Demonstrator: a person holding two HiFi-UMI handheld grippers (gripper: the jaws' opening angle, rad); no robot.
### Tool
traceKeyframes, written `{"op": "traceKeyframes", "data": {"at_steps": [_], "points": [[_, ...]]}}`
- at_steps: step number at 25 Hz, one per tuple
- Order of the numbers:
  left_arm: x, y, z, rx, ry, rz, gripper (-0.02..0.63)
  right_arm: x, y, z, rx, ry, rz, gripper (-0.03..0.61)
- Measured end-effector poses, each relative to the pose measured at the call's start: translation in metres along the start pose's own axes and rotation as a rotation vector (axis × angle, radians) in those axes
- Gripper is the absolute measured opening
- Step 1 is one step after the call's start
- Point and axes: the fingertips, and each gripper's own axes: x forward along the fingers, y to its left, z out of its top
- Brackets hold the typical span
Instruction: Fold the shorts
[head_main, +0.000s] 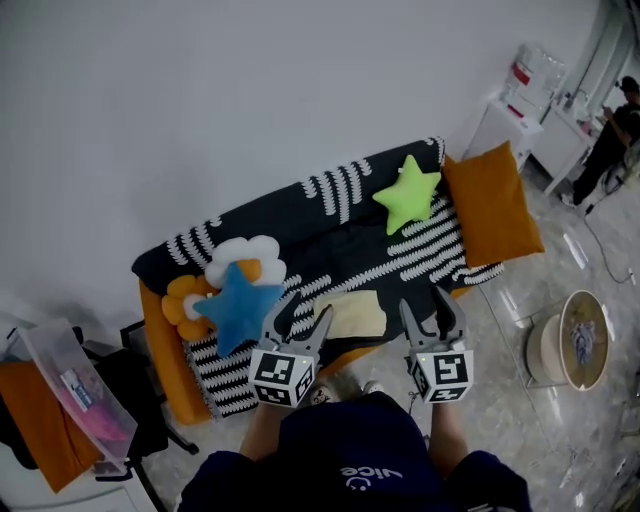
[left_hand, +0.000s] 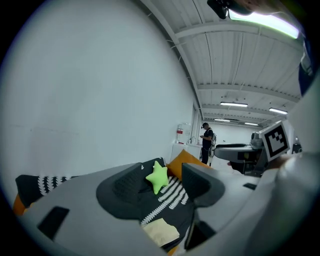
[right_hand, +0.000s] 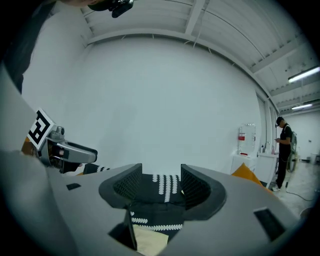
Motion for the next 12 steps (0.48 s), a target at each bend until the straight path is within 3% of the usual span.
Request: {"op": "traceKeyframes", "data": {"at_steps": [6,10,12], "points": [[-0.003,-0.002,0.005,-0.001,-0.037,-0.005,0.226,-0.005,0.005,0.000,-0.015,-0.012,-0.007,0.229],[-0.005,0.000,0.005,0.020,-0.057,0.029,0.108,-0.009,0.006,0.000,-0.019,-0.037,-0.022,0.145],[-0.005,-0.001,0.004,-0.028,-0.064,0.022,0.037,-0.011,0.005,-0.004,0.037,-0.036,-0.002,0.070]]}}
